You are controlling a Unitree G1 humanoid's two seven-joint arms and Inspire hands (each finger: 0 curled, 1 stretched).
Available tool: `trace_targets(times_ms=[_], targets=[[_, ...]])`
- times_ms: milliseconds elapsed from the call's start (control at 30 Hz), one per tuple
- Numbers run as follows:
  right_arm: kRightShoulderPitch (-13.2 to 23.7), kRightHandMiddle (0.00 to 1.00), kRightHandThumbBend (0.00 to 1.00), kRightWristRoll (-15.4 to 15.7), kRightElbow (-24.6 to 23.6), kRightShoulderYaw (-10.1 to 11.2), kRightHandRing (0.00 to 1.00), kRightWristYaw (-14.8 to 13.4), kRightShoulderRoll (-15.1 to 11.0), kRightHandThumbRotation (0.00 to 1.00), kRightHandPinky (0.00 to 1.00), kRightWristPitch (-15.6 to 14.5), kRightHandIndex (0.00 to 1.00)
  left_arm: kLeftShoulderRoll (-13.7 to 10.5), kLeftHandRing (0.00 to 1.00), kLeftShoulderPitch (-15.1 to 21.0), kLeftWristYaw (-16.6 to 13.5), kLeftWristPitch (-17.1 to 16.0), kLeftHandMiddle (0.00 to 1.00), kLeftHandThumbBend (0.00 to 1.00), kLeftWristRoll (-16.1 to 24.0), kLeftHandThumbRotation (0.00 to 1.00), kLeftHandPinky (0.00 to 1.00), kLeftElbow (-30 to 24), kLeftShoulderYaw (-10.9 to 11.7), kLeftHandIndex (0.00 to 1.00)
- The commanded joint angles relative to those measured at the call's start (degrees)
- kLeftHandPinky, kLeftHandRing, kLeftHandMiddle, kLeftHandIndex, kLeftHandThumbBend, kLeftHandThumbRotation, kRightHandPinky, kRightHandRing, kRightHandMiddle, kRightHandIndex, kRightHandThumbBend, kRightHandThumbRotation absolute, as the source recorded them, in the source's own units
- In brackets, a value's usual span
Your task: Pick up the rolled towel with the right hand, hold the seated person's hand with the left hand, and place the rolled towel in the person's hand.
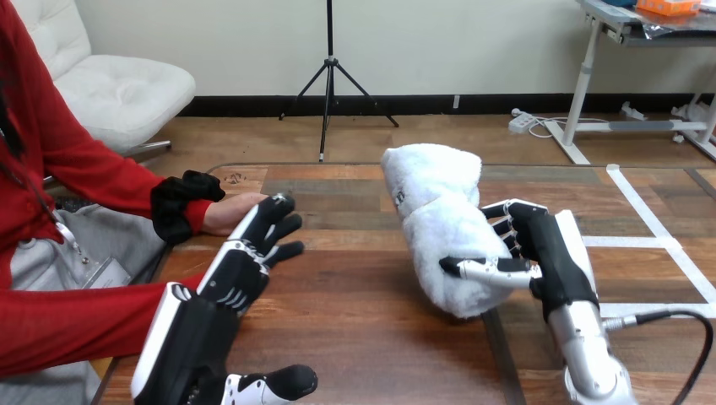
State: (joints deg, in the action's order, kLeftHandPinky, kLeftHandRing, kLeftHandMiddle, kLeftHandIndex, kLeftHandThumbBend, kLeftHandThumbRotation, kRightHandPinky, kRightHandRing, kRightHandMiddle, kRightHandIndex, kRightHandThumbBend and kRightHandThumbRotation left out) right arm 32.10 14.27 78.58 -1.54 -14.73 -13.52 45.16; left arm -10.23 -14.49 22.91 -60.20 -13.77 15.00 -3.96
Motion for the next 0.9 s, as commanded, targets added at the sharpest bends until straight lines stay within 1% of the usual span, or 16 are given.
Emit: trace_targets(times_ms=[0, 100, 133, 200, 267, 300, 333, 400, 500, 533, 600, 700, 800, 867], targets=[[1.01, 0.40, 0.79, -1.90, -4.51, 1.88, 0.31, -0.69, 0.87, 0.00, 0.27, 6.23, 0.51, -0.24, 0.92, 3.34, -1.65, -0.52, 0.95, 1.00, 2.78, 0.57, 0.85, -1.67, 2.65, 0.94], [0.21, 0.39, 0.79, -1.85, -4.79, 1.80, 0.31, -1.55, 1.38, 0.00, 0.27, 7.69, 0.51, -0.71, 0.93, 3.60, -1.58, -0.58, 0.96, 1.00, 3.16, 0.58, 0.86, -1.49, 2.89, 0.95], [-0.13, 0.39, 0.79, -2.26, -4.85, 2.07, 0.31, -1.23, 1.66, 0.00, 0.27, 8.91, 0.51, -0.76, 0.94, 3.81, -2.06, -0.87, 0.96, 1.00, 4.32, 0.57, 0.86, -1.29, 3.52, 0.95], [-0.51, 0.38, 0.79, -2.79, -4.87, 2.41, 0.30, -0.72, 1.98, 0.00, 0.27, 10.42, 0.51, -0.74, 0.94, 3.96, -2.72, -1.23, 0.96, 1.00, 5.84, 0.57, 0.86, -1.16, 4.36, 0.95], [-1.05, 0.38, 0.79, -2.65, -5.07, 2.33, 0.30, -1.18, 2.23, 0.00, 0.27, 11.82, 0.51, -0.32, 0.94, 3.80, -4.75, -1.22, 0.96, 1.00, 10.17, 0.58, 0.86, -1.62, 6.61, 0.96], [-1.20, 0.38, 0.79, -2.56, -5.11, 2.29, 0.30, -1.35, 2.30, 0.00, 0.27, 12.22, 0.51, -0.21, 0.93, 3.69, -5.43, -1.19, 0.96, 1.00, 11.45, 0.59, 0.85, -1.81, 7.22, 0.96], [-1.50, 0.39, 0.80, -2.53, -5.23, 2.27, 0.30, -1.30, 2.41, 0.00, 0.27, 13.27, 0.51, -0.21, 0.93, 3.71, -6.08, -1.21, 0.96, 1.00, 12.55, 0.59, 0.85, -2.00, 7.80, 0.96], [-1.84, 0.39, 0.79, -2.46, -5.36, 2.31, 0.30, -1.18, 2.54, 0.00, 0.27, 14.50, 0.51, -0.32, 0.92, 3.68, -6.90, -1.25, 0.96, 1.00, 13.55, 0.58, 0.83, -2.26, 8.18, 0.96], [-2.49, 0.39, 0.79, -1.60, -5.66, 2.08, 0.30, -2.36, 2.68, 0.00, 0.27, 16.12, 0.51, -1.09, 0.92, 3.65, -7.57, -0.73, 0.96, 1.00, 14.08, 0.53, 0.82, -2.41, 8.42, 0.96], [-2.76, 0.40, 0.79, -1.84, -5.77, 2.22, 0.30, -2.01, 2.88, 0.00, 0.27, 16.82, 0.51, -1.16, 0.92, 3.56, -8.43, -0.46, 0.96, 1.00, 15.86, 0.52, 0.82, -2.73, 9.37, 0.96], [-3.08, 0.40, 0.79, -2.14, -5.87, 2.41, 0.31, -1.54, 3.15, 0.00, 0.27, 17.68, 0.51, -1.21, 0.93, 3.30, -9.59, -0.22, 0.97, 1.00, 18.12, 0.53, 0.83, -3.24, 10.57, 0.97], [-3.60, 0.41, 0.78, -3.19, -5.91, 3.03, 0.31, -0.06, 3.74, 0.00, 0.27, 19.95, 0.52, -1.47, 0.94, 2.78, -10.71, 1.68, 0.98, 1.00, 18.87, 0.53, 0.86, -4.55, 11.11, 0.98], [-4.16, 0.41, 0.78, -2.33, -6.18, 2.81, 0.31, -0.93, 3.72, 0.00, 0.27, 21.03, 0.52, -2.00, 0.96, 2.74, -12.38, 2.06, 0.99, 1.00, 22.55, 0.54, 0.89, -5.41, 13.02, 0.99], [-4.53, 0.42, 0.77, -3.25, -6.17, 3.24, 0.31, 0.39, 4.14, 0.00, 0.27, 22.06, 0.52, -1.99, 0.98, 2.72, -14.15, 2.51, 1.00, 1.00, 25.73, 0.54, 0.91, -6.41, 14.65, 0.99]])
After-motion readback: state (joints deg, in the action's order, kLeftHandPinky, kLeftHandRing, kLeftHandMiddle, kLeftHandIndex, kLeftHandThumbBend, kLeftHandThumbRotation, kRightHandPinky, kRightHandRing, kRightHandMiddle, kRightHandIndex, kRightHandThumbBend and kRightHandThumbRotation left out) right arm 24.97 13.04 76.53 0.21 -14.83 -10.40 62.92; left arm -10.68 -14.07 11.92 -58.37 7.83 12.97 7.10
